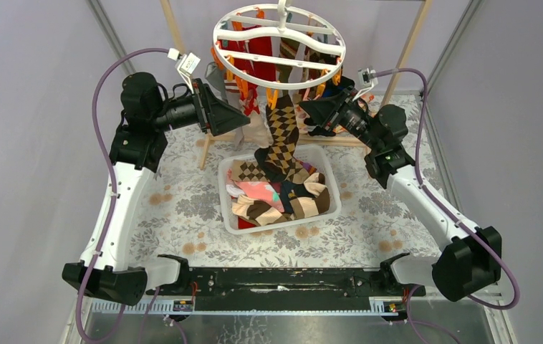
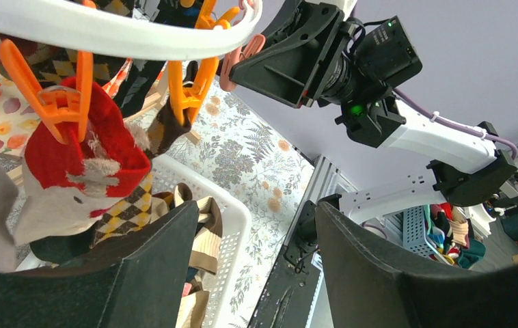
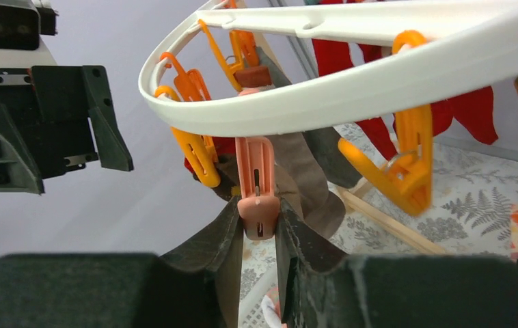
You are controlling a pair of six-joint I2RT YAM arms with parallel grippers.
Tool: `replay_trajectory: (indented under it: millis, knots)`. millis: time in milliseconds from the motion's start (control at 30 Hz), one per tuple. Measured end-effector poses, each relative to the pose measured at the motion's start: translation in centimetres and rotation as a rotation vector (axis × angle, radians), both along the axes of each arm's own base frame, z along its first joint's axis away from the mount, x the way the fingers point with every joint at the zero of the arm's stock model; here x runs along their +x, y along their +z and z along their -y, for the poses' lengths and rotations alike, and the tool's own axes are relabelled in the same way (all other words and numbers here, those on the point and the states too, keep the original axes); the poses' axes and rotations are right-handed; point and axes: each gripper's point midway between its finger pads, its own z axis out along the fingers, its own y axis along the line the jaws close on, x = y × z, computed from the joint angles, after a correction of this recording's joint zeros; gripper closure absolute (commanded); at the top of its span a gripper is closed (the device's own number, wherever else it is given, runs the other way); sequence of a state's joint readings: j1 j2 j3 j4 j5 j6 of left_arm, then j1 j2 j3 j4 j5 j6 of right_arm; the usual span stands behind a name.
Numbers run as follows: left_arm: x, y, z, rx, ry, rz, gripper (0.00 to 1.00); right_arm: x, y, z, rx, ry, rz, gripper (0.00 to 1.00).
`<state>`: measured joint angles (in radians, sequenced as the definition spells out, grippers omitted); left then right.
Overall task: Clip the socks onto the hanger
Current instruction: Open the clamp at the hanger.
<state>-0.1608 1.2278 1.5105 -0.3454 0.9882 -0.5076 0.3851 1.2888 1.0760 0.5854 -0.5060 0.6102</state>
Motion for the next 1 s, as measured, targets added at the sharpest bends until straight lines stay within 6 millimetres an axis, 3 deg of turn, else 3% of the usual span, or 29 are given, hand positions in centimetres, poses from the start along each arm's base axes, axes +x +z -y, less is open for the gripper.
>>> replay_trajectory:
  millis: [133,400,733,900,1000]
  knots:
    - [0.2,-0.1,0.0,-0.001,0.001,-0.010,0.30,-0.2,-0.7,0.6,0.010,-0.032,-0.011,0.85]
    - [0.5,-0.4,0.1,-0.004,0.004,-0.029,0.30,-0.9,1.1,1.2,0.007,-0.083,0.028,0.92]
    - [1.4,1.8,-0.1,-0.010,0.038,0.025,0.32,-2.7,3.5,-3.6,-0.131,-0.087,0.078,0.93]
    - [2.1,3.2,0.1,0.012,0.084,0.081,0.33,-2.1,3.1,-4.7,-0.195,-0.114,0.077,0.93]
    - [2.0,3.5,1.3,0.033,0.082,0.107,0.33,-1.7,2.1,-5.5,-0.245,-0.128,0.067,0.93]
